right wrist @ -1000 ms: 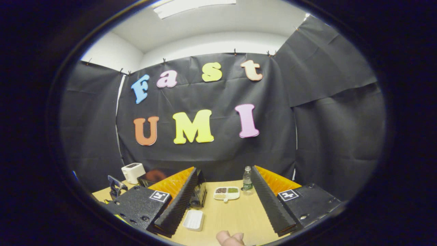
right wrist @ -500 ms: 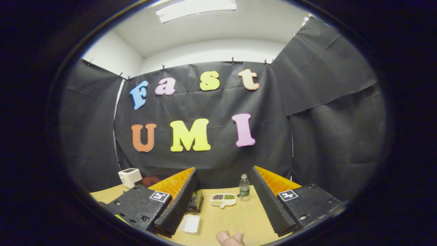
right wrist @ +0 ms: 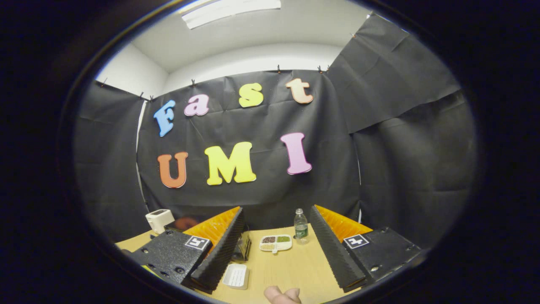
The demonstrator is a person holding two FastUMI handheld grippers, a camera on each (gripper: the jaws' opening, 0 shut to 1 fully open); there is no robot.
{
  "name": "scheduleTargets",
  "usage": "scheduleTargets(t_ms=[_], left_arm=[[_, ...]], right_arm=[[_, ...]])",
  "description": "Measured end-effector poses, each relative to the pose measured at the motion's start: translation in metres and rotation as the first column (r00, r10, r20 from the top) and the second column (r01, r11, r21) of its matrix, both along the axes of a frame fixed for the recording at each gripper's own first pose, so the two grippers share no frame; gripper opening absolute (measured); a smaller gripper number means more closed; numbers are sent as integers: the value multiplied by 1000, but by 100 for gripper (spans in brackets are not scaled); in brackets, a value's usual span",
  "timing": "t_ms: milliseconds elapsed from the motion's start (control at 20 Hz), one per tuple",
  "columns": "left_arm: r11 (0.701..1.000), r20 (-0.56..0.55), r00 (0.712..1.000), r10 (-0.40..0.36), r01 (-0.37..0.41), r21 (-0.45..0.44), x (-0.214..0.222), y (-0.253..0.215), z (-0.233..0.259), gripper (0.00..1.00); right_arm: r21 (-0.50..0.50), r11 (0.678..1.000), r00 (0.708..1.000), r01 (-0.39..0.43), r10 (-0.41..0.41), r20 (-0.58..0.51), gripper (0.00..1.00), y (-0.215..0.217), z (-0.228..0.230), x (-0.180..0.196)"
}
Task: Open the electric oven with the left hand, put the food in, and close the electric oven.
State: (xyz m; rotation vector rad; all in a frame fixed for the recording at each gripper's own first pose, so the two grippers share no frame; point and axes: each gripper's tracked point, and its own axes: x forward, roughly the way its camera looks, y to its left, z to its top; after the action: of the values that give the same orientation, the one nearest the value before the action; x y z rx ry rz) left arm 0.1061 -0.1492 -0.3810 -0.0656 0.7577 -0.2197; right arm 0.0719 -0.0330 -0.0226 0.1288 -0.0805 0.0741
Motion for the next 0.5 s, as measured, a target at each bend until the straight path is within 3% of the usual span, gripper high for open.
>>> scheduleTargets(t_ms=[250, 500], left_arm=[[1000, 24, 1000, 4, -4, -4, 2, -2, 6, 93], [997, 15, 999, 42, -41, -67, 6, -1, 12, 92]], right_arm=[[3, 1000, 1000, -13, 13, -4, 100, 5, -4, 2], [-4, 999, 999, -34, 34, -8, 100, 11, -3, 0]])
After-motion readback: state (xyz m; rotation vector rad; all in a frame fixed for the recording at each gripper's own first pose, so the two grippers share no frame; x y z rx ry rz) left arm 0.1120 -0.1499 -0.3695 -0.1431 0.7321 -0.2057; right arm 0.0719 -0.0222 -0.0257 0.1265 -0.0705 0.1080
